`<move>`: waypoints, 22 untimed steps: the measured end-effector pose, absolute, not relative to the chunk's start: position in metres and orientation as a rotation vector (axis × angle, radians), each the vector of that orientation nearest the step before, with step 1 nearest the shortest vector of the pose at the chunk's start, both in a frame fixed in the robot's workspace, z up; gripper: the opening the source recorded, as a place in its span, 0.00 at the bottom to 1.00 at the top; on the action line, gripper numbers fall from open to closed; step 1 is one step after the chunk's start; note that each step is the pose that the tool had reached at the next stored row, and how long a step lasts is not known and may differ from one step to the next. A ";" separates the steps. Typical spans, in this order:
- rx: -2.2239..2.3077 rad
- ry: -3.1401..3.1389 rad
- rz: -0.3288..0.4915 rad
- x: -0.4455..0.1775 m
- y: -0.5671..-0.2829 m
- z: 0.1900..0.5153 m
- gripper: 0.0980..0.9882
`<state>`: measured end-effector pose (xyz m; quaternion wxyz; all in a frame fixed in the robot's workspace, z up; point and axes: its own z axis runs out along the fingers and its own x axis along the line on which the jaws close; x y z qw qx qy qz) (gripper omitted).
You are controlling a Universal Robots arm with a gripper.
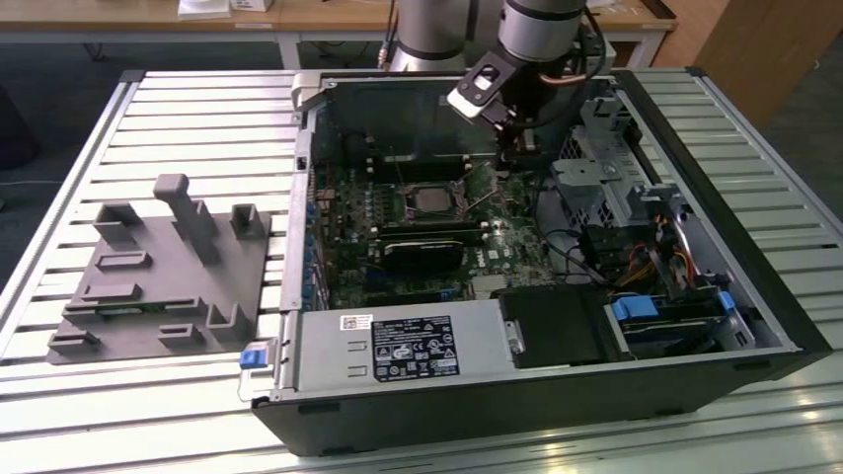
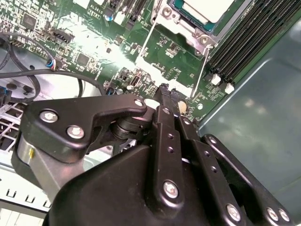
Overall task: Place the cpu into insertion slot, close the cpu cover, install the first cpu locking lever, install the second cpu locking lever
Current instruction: 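Close the cpu cover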
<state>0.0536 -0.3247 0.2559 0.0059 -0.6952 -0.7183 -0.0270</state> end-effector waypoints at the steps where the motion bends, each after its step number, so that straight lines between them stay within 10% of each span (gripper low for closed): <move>1: -2.176 -2.248 -0.085 0.055 -0.325 0.256 0.01; 22: -2.179 -2.250 -0.080 0.065 -0.325 0.243 0.01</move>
